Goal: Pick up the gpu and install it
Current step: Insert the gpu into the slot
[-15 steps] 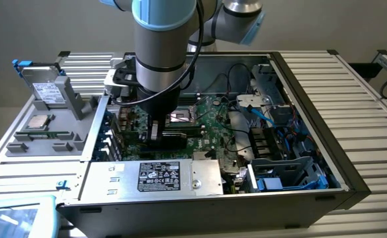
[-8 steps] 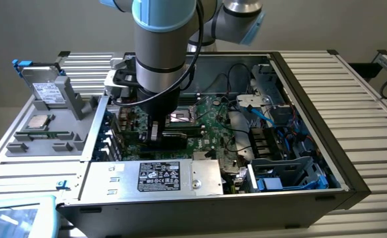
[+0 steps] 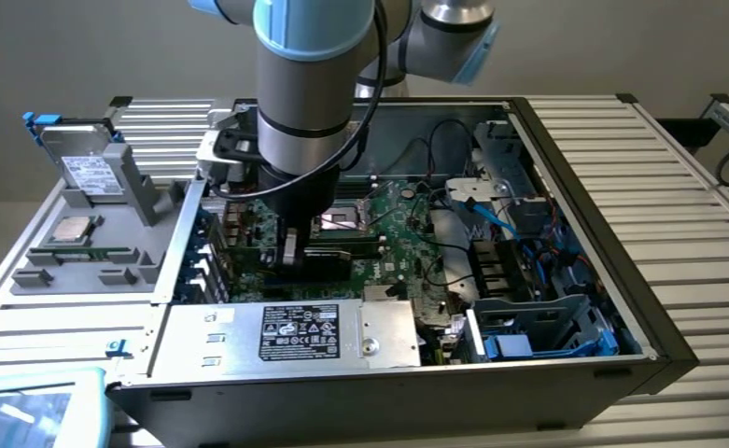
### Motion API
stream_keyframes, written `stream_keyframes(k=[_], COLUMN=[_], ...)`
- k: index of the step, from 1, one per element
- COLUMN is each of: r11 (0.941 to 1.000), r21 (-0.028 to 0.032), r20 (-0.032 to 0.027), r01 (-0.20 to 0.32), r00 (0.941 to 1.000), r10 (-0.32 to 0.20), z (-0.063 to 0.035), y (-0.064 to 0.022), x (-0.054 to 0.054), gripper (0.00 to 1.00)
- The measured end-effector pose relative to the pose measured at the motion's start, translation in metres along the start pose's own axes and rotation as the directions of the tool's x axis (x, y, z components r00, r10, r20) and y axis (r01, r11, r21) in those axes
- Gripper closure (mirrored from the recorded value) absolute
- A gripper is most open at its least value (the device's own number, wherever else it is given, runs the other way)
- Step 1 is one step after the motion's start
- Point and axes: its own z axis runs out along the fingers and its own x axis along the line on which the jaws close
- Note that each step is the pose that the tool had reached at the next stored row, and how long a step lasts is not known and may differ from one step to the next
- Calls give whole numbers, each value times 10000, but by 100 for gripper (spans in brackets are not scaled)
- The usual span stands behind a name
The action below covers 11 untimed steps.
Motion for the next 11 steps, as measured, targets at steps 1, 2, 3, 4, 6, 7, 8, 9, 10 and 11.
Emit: stream_keyframes(k=[1, 2, 3, 4, 6, 7, 8, 9, 10, 11], r11=[10000, 10000, 10000, 10000, 10000, 10000, 10000, 9999, 9999, 9999], r21=[-9, -22, -47, -58, -88, -88, -90, -110, -110, -110], r20=[-10, -19, -28, -37, -39, -40, -39, -30, -30, -30], r01=[-2, -4, -5, -8, -9, -9, -10, -9, -9, -9], r00=[10000, 10000, 10000, 10000, 10000, 10000, 10000, 10000, 10000, 10000], r10=[2, 4, 5, 8, 9, 9, 10, 8, 9, 9], z=[-1, -1, -2, -3, -4, -4, -4, -4, -4, -4], y=[-1, -3, -5, -8, -11, -11, -11, -10, -10, -10], x=[1, 1, 2, 2, 2, 2, 2, 1, 1, 1], gripper=[72, 72, 72, 72, 72, 72, 72, 72, 72, 72])
